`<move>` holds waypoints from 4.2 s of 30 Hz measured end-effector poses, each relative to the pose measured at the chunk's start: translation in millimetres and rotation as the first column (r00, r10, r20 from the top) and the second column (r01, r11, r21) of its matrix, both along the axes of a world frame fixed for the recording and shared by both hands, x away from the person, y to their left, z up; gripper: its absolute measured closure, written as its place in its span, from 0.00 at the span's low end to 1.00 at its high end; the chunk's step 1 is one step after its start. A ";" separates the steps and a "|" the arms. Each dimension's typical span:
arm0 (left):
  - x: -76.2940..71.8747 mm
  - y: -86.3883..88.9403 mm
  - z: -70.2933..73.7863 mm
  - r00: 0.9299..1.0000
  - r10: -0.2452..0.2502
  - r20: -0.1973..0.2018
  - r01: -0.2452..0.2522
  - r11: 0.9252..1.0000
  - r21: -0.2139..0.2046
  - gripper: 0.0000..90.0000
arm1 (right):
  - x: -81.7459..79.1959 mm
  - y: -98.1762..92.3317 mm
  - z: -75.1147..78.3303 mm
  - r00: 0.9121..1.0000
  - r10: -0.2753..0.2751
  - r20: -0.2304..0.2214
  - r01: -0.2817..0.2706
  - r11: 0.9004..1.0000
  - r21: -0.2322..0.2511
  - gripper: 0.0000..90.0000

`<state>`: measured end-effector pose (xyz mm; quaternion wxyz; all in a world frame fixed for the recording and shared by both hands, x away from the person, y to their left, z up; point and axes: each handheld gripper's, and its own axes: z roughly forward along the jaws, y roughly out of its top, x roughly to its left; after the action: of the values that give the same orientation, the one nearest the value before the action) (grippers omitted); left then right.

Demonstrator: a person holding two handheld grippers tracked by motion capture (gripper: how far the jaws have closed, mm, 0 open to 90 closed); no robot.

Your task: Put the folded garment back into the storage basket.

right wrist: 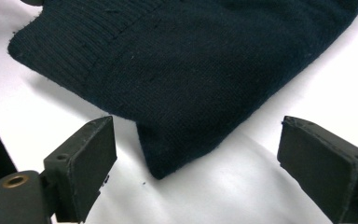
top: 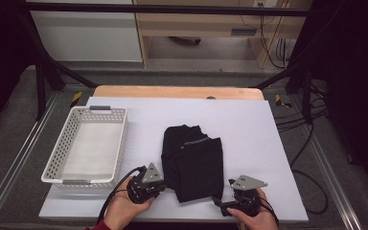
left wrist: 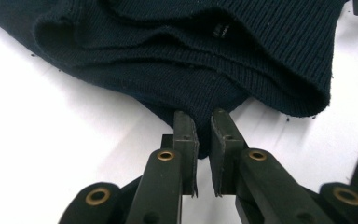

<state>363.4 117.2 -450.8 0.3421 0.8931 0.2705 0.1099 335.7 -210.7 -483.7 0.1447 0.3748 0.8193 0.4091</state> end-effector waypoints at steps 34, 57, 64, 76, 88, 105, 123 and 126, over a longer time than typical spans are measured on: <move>-24.8 24.0 -7.3 1.000 0.021 -0.008 -0.021 1.000 0.017 0.92 | -9.2 25.3 -3.0 0.997 0.077 -0.016 -0.078 0.997 -0.029 0.15; -26.2 22.4 -5.8 1.000 0.009 -0.018 -0.008 1.000 0.029 0.93 | -7.2 27.5 -3.8 0.997 0.073 -0.014 -0.073 0.997 -0.019 0.17; -26.5 22.2 -5.6 1.000 0.012 -0.016 -0.011 1.000 0.029 0.92 | -8.7 29.5 -4.5 0.996 0.085 -0.010 -0.085 0.996 -0.031 0.19; -28.3 19.7 -4.1 1.000 0.006 -0.016 -0.006 1.000 0.021 0.93 | -7.9 40.9 -2.6 0.997 0.063 0.041 -0.060 0.995 -0.074 0.45; -32.8 16.5 23.6 0.989 0.096 0.108 -0.097 0.995 0.001 0.56 | -7.3 34.9 1.0 0.997 0.063 0.043 -0.061 0.996 -0.065 0.73; 63.0 -17.7 54.4 0.960 0.241 0.141 -0.240 0.971 -0.022 0.22 | -7.1 33.9 0.1 0.997 0.069 0.035 -0.067 0.996 -0.057 0.73; 118.1 -40.2 50.1 0.945 0.307 0.115 -0.309 0.951 -0.004 0.16 | -6.3 33.9 -1.3 0.996 0.081 0.039 -0.078 0.995 -0.061 0.72; 122.7 -44.1 40.7 0.943 0.314 0.111 -0.317 0.948 0.011 0.15 | -6.1 33.7 -1.4 0.996 0.082 0.038 -0.080 0.995 -0.062 0.72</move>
<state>486.1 73.0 -410.1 0.3211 0.8360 0.3895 0.2153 329.6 -177.0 -485.1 0.1559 0.3281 0.8428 0.3971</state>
